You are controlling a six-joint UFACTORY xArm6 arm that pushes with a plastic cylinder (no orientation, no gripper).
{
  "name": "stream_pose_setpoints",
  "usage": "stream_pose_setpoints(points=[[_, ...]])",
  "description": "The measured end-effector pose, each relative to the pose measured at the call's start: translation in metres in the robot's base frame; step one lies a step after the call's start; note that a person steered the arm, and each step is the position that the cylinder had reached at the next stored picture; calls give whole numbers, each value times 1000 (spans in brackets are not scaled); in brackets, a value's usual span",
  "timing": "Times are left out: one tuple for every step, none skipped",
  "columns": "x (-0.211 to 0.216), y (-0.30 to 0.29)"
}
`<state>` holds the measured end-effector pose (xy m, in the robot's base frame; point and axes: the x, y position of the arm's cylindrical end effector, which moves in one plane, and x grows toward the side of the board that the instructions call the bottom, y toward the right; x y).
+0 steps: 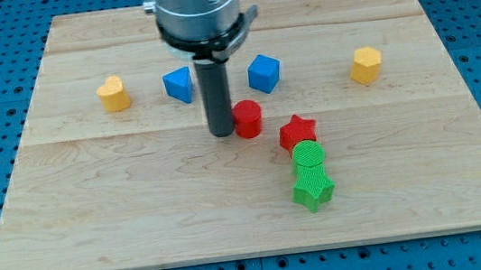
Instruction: Touch the bottom of blue triangle
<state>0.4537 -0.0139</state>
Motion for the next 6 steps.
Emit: stream_pose_setpoints(points=[[-6, 35], [-8, 57], [-8, 50], [-8, -2], [-15, -34], [-26, -43]])
